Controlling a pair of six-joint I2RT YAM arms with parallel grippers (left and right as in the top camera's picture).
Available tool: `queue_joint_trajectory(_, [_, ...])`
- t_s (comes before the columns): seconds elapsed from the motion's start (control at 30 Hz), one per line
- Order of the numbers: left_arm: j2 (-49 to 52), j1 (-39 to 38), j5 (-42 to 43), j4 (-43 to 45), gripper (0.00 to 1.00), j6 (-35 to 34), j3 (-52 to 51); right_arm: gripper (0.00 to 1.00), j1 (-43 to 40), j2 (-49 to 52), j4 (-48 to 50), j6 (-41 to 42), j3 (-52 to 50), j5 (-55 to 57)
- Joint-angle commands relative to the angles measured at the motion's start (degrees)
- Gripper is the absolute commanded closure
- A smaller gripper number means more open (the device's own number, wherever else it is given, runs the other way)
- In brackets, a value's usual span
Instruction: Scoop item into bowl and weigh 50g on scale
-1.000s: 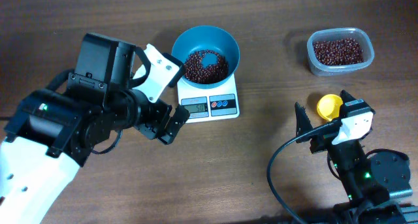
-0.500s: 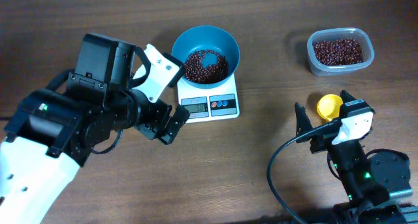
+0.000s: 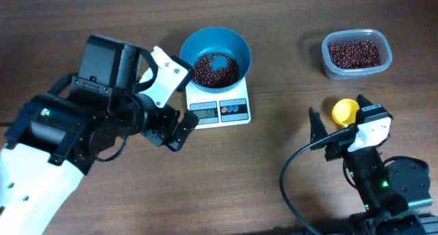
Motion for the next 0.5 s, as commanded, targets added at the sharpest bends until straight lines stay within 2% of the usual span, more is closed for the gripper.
queue_joint_trajectory(0.0, [0.09, 0.11, 0.63, -0.11, 0.01, 0.9, 0.85, 0.01, 0.52, -0.48, -0.02, 0.26, -0.5, 0.55])
queue_joint_trajectory(0.2, [0.09, 0.11, 0.5, -2.54, 0.01, -0.17, 0.85, 0.01, 0.52, -0.48, -0.04, 0.26, -0.5, 0.55])
queue_joint_trajectory(0.37, [-3.39, 0.13, -11.89, -11.26, 0.01, -0.2, 0.85, 0.01, 0.52, -0.48, -0.04, 0.26, -0.5, 0.55])
queue_joint_trajectory(0.47, [-8.74, 0.13, -13.2, -14.34, 0.01, -1.77, 0.68, 0.01, 0.52, -0.48, -0.04, 0.26, -0.5, 0.55])
